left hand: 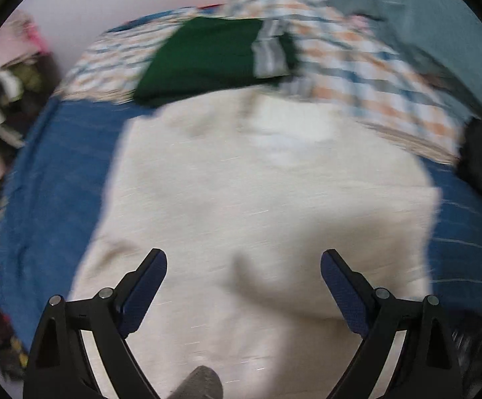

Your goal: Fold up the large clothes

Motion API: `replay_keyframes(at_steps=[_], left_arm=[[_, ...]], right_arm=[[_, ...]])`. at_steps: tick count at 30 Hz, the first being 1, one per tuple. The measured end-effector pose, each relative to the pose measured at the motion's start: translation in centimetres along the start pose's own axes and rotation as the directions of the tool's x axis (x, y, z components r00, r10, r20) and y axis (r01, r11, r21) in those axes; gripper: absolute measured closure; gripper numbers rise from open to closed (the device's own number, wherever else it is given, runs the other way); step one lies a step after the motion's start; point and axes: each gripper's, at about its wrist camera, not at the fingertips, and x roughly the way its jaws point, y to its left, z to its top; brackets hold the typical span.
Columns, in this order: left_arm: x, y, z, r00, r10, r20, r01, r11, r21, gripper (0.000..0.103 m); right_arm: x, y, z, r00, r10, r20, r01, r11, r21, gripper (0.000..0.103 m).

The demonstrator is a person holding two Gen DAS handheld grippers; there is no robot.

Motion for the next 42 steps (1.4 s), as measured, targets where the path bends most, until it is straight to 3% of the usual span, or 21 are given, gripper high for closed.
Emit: replay_keyframes(at_steps=[1,3,8,11,15,20,23,26,30,32,33,34,35,37,40,42], left_arm=[[0.4,1.7,-0.9,0.999,0.054,-0.007,-0.054,0.998,-0.014,0.009],[1.8,3.8,-2.3,0.991,0.129,-0.042,-0.13,0.991,-0.014,0.009],[5.1,9.1,-5.6,0.954,0.252,-0.16,-0.262,0.964,-0.047,0.008],[6.3,11.2,-7.2,0.932,0.298,-0.209,-0.315,0.947,-0.056,0.008],[5.8,14.0,-8.9,0.911,0.308,-0.273,-0.349,0.93,-0.117,0.008],[4.6,15.9,-11.3,0.896,0.315,-0.314,-0.369,0.92,-0.129,0.008],[5.1,16.0,-12.8,0.888,0.316,-0.333,-0.367,0.925,-0.1,0.008],[6.0,16.3,-14.0,0.89,0.297,-0.346,-0.349,0.932,-0.098,0.008],[7.5,16.7,-16.1,0.889,0.261,-0.377,-0.314,0.945,-0.087,0.008],[7.4,17.1,-16.5,0.904,0.233,-0.357,-0.286,0.953,-0.103,0.008],[7.3,17.3,-16.5,0.908,0.223,-0.355,-0.275,0.956,-0.104,0.008],[7.3,17.6,-16.5,0.911,0.208,-0.356,-0.261,0.959,-0.107,0.008],[7.2,17.9,-16.4,0.912,0.193,-0.362,-0.249,0.962,-0.116,0.008],[6.6,18.7,-16.4,0.914,0.163,-0.37,-0.228,0.964,-0.139,0.008],[4.8,20.1,-16.0,0.928,0.142,-0.345,-0.208,0.965,-0.161,0.008],[3.6,21.4,-15.6,0.938,0.155,-0.311,-0.215,0.962,-0.166,0.008]], right_arm=[[1.0,0.7,0.4,1.0,-0.022,-0.012,0.022,0.999,-0.047,0.05],[2.3,1.1,1.1,0.998,-0.062,-0.022,0.059,0.994,-0.092,0.072],[2.4,-5.7,1.4,0.997,-0.073,-0.003,0.073,0.984,0.165,0.072],[3.5,-8.2,0.6,0.999,-0.006,-0.035,0.016,0.963,0.268,0.072],[2.0,-6.8,1.0,0.997,-0.034,-0.065,0.051,0.962,0.269,0.061],[-2.3,-4.0,-1.0,0.999,0.032,-0.04,-0.022,0.969,0.246,0.057],[-1.9,0.2,-3.3,0.989,0.093,-0.112,-0.074,0.984,0.165,0.057],[1.9,5.9,-6.1,0.953,0.198,-0.231,-0.175,0.978,0.115,0.055],[7.9,13.5,-8.7,0.924,0.203,-0.325,-0.196,0.979,0.052,0.054],[10.9,16.2,-10.6,0.928,0.123,-0.352,-0.133,0.991,-0.004,0.054],[11.6,16.7,-11.5,0.934,0.093,-0.346,-0.103,0.995,-0.008,0.059],[12.1,17.1,-12.0,0.948,0.048,-0.316,-0.05,0.999,0.004,0.085],[12.2,16.8,-12.8,0.951,0.035,-0.306,-0.031,0.999,0.016,0.093],[11.8,17.3,-13.2,0.95,0.059,-0.307,-0.044,0.997,0.056,0.093],[11.1,18.6,-13.6,0.932,0.04,-0.361,-0.042,0.999,0.003,0.093],[9.8,18.2,-13.2,0.931,0.058,-0.36,-0.038,0.997,0.064,0.091]])
